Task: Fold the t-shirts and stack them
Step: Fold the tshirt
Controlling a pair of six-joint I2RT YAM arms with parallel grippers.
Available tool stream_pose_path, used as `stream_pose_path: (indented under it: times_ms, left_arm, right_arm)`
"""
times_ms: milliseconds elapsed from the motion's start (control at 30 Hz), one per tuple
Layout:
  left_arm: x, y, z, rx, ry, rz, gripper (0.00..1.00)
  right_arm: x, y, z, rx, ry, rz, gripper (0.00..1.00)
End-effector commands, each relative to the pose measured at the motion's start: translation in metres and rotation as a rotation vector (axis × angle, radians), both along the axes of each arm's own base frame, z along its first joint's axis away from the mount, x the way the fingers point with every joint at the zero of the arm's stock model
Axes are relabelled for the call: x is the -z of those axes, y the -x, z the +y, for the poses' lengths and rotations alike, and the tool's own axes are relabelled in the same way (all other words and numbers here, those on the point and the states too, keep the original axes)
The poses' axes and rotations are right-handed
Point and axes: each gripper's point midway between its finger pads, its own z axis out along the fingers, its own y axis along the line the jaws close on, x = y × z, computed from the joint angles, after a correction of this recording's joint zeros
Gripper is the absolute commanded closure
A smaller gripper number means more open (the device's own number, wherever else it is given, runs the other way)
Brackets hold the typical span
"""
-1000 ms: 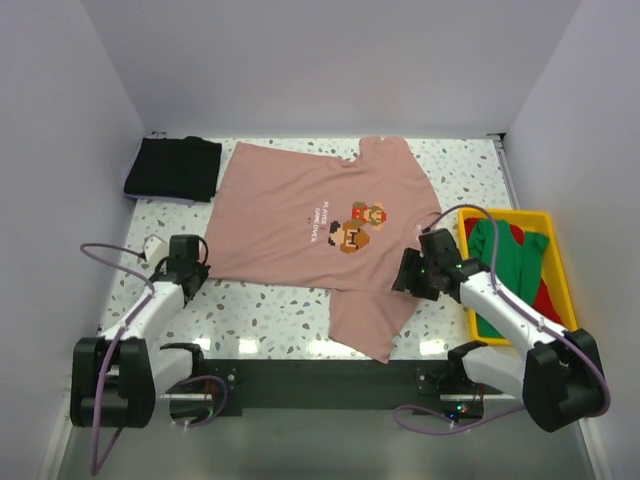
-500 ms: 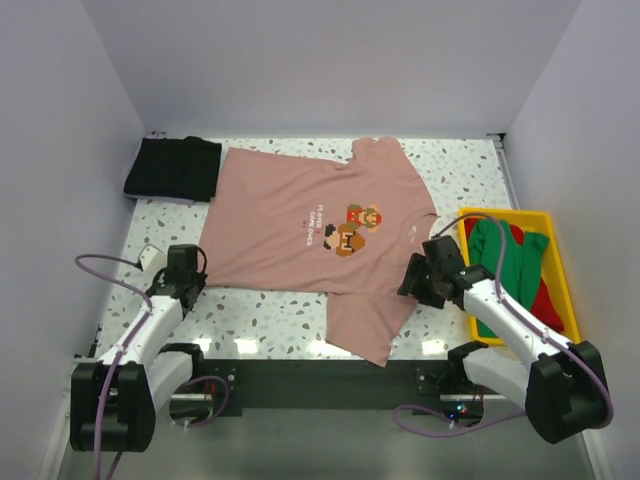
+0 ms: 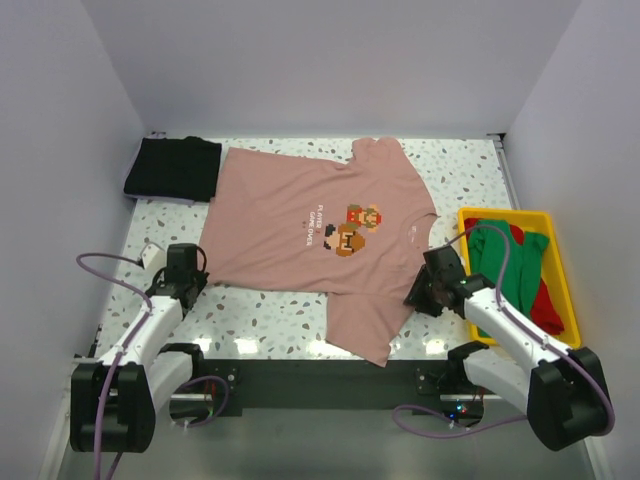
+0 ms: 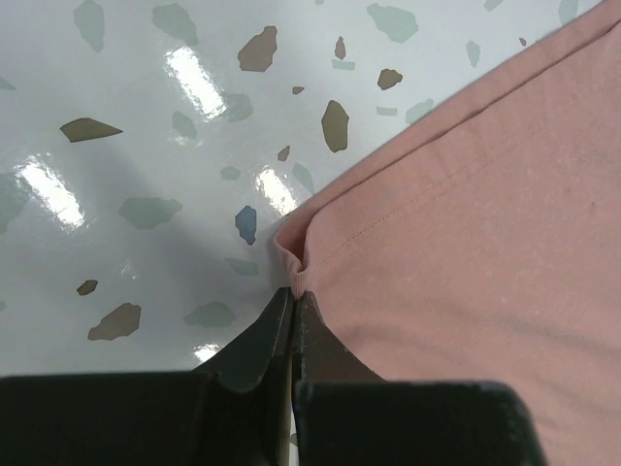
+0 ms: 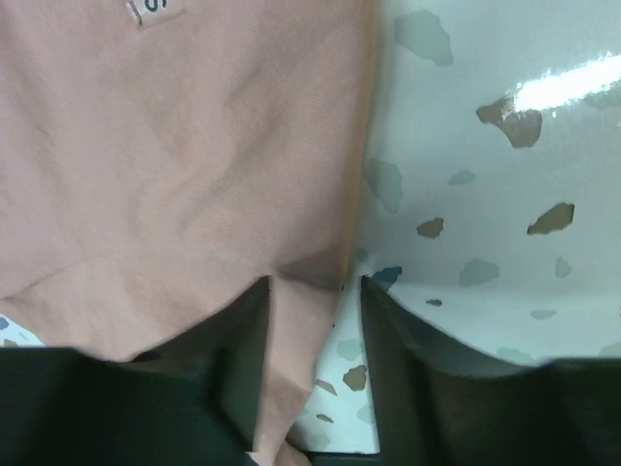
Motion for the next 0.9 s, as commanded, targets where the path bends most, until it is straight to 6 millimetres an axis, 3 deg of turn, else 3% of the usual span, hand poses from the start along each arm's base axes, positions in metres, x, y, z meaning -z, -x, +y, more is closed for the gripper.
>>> stream_pose_path:
  times_ms: [0,167,267,433,700,867]
  left_arm:
    - [-0.015,-0.014,0.001,0.021,-0.012,-0.060,1.00]
    - [-0.021,-0.014,0.003,0.032,-0.030,-0.047,1.00]
    - [-0.027,-0.013,0.005,0.027,-0.045,-0.041,1.00]
    - [-0.033,-0.007,0.008,0.014,-0.057,-0.016,1.00]
    - [-0.053,-0.001,0.010,0.002,-0.064,-0.036,1.00]
    - [-0.069,-0.006,0.012,0.007,-0.075,-0.046,1.00]
  right_arm:
    - [0.002,-0.015,0.001,0.048,-0.005,-0.030,0.62]
    - [0.004,-0.022,0.005,0.033,-0.010,-0.034,0.86]
    - [-0.008,-0.018,-0.003,0.031,0.020,-0.052,0.95]
    - [-0.042,-0.010,-0.012,0.030,0.034,-0.122,0.97]
    - [-0.051,0.013,-0.019,0.016,0.037,-0.106,0.99]
    - [-0.061,0.015,-0.023,0.029,0.041,-0.140,0.97]
